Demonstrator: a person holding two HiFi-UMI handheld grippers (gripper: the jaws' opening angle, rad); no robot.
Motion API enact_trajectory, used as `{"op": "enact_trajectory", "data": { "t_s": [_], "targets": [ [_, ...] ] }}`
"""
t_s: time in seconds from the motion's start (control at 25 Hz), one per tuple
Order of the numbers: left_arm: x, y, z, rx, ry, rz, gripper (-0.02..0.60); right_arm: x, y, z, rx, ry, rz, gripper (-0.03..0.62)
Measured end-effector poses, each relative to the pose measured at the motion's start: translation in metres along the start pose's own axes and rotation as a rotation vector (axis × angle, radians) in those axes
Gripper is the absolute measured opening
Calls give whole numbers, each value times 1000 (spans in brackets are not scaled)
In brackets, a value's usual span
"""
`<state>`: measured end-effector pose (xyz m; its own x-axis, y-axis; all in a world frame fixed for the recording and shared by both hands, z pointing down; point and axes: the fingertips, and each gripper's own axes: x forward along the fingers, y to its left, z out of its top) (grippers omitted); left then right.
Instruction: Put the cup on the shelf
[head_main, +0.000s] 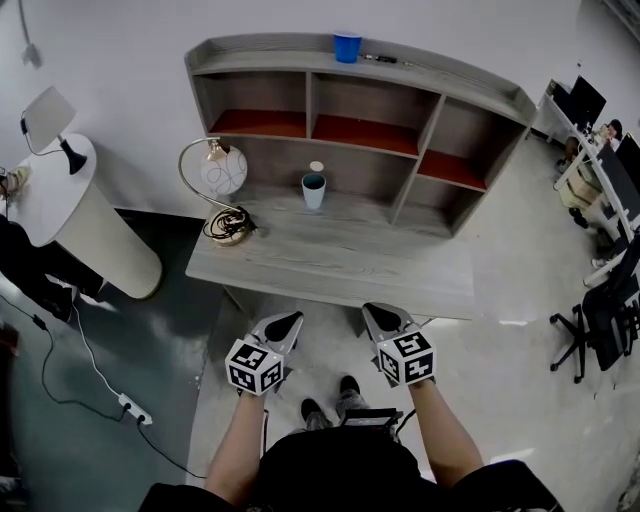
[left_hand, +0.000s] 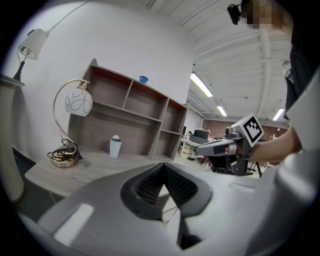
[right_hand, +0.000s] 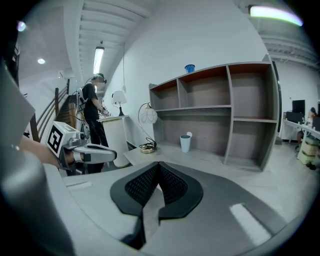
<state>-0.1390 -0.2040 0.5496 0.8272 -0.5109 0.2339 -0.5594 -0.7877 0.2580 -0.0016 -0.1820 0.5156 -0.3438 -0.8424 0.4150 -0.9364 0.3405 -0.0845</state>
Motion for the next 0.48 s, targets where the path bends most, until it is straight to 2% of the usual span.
{"op": "enact_trajectory", "data": {
  "t_s": [0.24,0.36,0.48],
  "targets": [
    [-5,-3,-9,-14,3,36,0,-4,0,-4,1,4,18,12],
    [-3,-2,-9,18,21,71,0,-7,-5,-7,0,11,27,12],
    [3,-10,-7,33,17,72,0,-11,-14,-10,3,15,35,12]
  ]
}}
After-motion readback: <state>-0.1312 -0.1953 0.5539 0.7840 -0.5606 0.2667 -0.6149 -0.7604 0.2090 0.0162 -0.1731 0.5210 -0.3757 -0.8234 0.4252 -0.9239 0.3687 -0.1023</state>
